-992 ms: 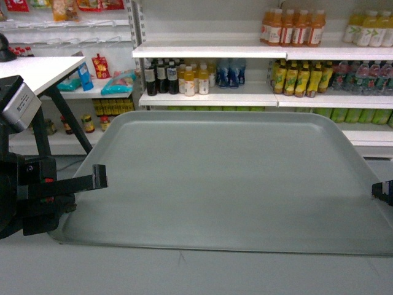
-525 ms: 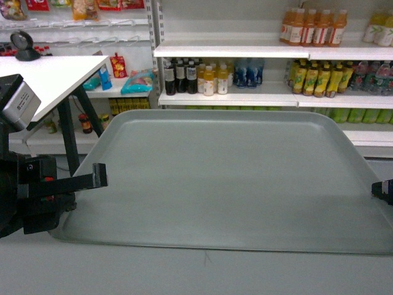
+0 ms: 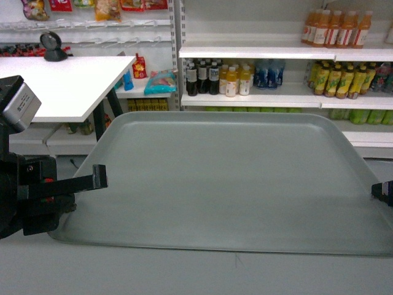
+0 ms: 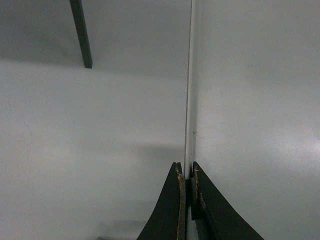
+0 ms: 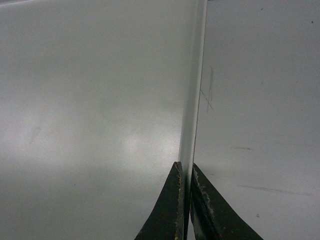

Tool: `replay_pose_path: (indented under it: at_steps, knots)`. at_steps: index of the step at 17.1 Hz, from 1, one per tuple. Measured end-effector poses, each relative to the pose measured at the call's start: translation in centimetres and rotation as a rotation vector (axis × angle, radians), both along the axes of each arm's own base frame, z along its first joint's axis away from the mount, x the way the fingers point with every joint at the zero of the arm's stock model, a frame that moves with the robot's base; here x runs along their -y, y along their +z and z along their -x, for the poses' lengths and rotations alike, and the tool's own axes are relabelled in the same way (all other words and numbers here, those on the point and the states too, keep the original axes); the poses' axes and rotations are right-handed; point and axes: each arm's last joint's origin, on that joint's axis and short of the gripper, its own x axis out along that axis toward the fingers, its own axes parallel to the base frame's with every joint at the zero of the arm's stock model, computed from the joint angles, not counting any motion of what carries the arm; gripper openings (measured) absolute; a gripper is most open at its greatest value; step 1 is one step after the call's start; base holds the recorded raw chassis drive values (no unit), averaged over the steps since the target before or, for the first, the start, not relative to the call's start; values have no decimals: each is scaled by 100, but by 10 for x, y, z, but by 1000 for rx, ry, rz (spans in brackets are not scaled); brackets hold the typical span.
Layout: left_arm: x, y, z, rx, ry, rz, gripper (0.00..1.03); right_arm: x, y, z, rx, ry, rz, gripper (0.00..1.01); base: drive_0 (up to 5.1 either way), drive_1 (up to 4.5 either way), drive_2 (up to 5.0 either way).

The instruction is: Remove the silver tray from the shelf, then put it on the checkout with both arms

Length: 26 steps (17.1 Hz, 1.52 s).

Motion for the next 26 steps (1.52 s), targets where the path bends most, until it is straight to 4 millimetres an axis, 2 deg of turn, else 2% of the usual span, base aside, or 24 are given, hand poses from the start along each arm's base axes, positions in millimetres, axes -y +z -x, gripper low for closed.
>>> replay_pose_path:
  at_steps: [26]
  knots:
    - [0,0,0,1,1,-1,3,0,0,0,2,0,-1,2,-497,240,240]
